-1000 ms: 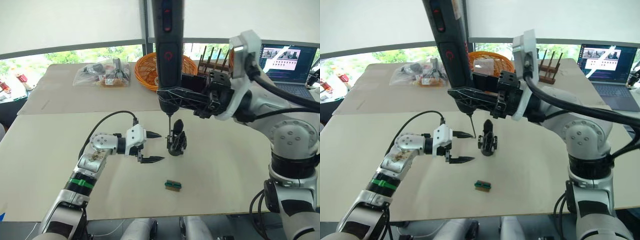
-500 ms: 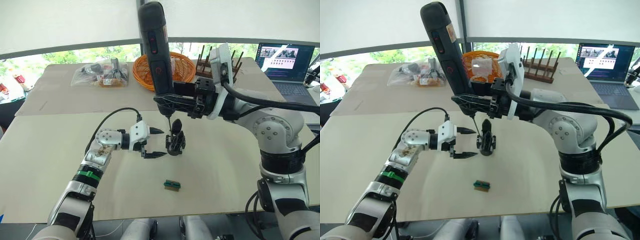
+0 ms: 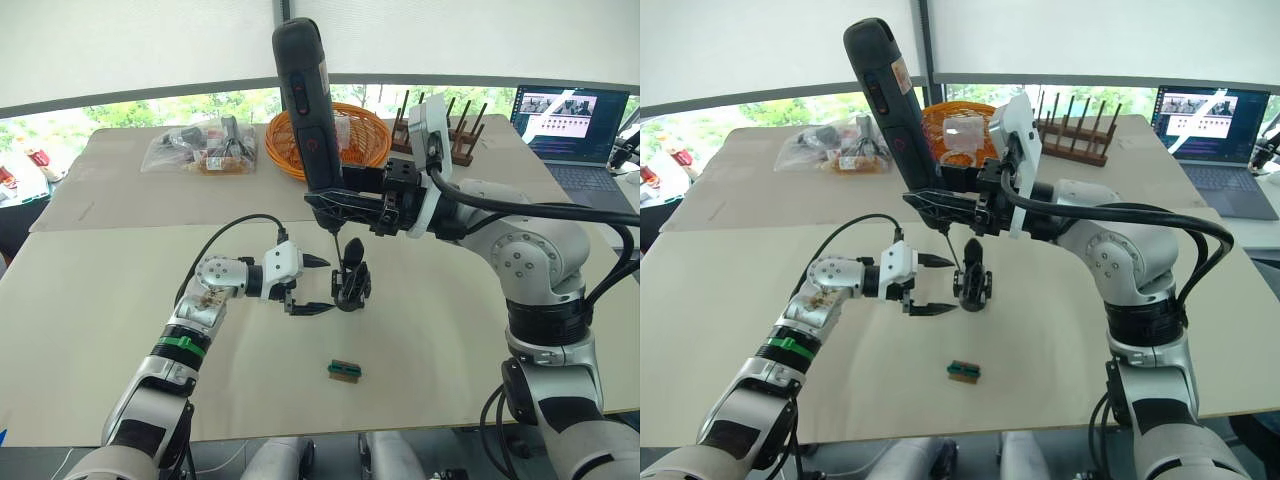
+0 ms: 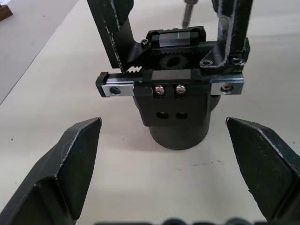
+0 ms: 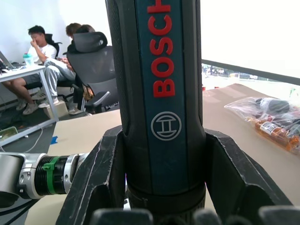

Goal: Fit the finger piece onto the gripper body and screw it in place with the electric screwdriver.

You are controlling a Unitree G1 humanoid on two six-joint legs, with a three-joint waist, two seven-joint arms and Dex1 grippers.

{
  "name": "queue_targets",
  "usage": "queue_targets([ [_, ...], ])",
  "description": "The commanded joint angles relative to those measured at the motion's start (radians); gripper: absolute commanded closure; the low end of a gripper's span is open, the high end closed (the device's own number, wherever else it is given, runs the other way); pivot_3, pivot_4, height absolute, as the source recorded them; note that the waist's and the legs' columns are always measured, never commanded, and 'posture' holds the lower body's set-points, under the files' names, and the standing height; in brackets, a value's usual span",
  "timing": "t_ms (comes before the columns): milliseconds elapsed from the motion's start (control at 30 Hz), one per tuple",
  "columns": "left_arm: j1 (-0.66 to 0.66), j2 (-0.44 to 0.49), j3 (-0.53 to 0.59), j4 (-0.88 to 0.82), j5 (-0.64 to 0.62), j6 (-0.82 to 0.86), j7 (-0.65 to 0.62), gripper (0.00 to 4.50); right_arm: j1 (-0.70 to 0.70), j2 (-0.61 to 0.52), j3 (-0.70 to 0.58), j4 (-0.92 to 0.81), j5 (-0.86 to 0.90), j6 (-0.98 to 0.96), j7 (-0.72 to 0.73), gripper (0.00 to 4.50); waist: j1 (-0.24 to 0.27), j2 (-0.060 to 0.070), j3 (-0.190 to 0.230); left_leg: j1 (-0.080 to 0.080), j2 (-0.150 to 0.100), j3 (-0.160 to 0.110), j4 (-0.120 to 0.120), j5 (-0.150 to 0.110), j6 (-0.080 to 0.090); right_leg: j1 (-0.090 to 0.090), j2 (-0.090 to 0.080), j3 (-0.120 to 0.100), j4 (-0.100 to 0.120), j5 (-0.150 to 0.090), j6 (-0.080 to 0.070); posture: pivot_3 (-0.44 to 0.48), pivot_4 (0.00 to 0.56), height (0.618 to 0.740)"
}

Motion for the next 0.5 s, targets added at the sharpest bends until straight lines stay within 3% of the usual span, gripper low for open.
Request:
queue_targets([
  [33, -0.024, -0.010, 0.005, 0.005, 0.000, -0.029, 0.001, 0.00, -0.008, 0.007, -0.022, -0.041, 0.008, -0.031, 0.012, 2.53, -0.001, 0.000, 0.000, 0.000, 0.000, 0.000, 0.000, 0.000, 0.000, 0.000, 0.000, 0.000, 0.000, 0.000, 0.000, 0.000, 0.150, 0.740],
  [500, -0.026, -0.013, -0.001, 0.012, 0.009, -0.051, -0.003, 0.00, 0.025, 0.013, -0.024, -0.068, 0.006, -0.026, -0.003, 2.53, -0.004, 0.000, 0.000, 0.000, 0.000, 0.000, 0.000, 0.000, 0.000, 0.000, 0.000, 0.000, 0.000, 0.000, 0.000, 0.000, 0.150, 0.740],
])
